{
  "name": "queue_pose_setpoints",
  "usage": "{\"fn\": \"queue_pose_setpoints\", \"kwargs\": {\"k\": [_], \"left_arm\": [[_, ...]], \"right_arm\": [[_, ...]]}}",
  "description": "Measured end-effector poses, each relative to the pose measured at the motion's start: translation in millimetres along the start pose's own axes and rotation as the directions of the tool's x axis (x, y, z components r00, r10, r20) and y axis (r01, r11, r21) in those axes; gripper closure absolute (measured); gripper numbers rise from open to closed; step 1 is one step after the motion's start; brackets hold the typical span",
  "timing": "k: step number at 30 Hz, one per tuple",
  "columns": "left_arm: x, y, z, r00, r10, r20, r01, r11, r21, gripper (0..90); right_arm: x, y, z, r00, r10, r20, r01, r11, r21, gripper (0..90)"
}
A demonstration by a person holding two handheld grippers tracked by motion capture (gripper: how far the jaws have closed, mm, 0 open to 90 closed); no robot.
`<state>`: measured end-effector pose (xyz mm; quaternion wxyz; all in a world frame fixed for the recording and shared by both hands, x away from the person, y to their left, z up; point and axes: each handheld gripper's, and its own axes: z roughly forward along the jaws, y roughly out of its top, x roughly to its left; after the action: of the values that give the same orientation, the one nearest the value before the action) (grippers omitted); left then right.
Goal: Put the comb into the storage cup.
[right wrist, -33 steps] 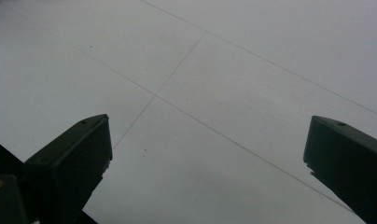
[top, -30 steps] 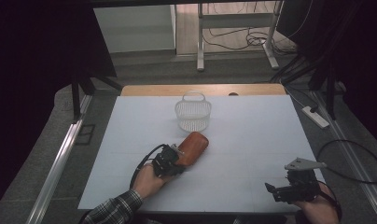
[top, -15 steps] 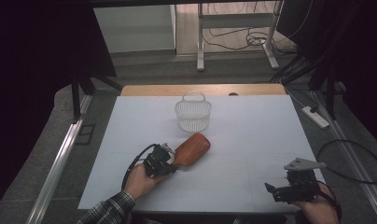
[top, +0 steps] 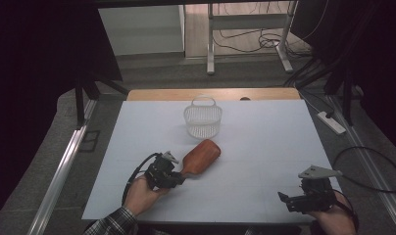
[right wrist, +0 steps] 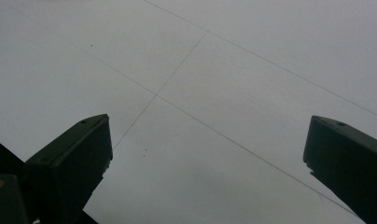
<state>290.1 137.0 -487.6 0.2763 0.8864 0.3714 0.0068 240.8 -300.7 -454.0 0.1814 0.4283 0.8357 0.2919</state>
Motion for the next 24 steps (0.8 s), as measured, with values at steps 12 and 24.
{"fn": "queue_pose_setpoints", "kwargs": {"k": [12, 24], "left_arm": [[11.2, 2.8, -3.9, 0.998, -0.046, -0.044, 0.045, 0.9985, -0.033, 16.0], [17.1, 9.5, -0.8, 0.9985, -0.026, -0.049, 0.025, 0.9994, -0.025, 0.0]], "right_arm": [[0.2, 0.1, 0.3, 1.0, -0.005, -0.001, 0.005, 1.0, 0.002, 1.1], [0.0, 0.3, 1.0, 1.0, -0.007, -0.002, 0.007, 1.0, 0.008, 1.1]]}}
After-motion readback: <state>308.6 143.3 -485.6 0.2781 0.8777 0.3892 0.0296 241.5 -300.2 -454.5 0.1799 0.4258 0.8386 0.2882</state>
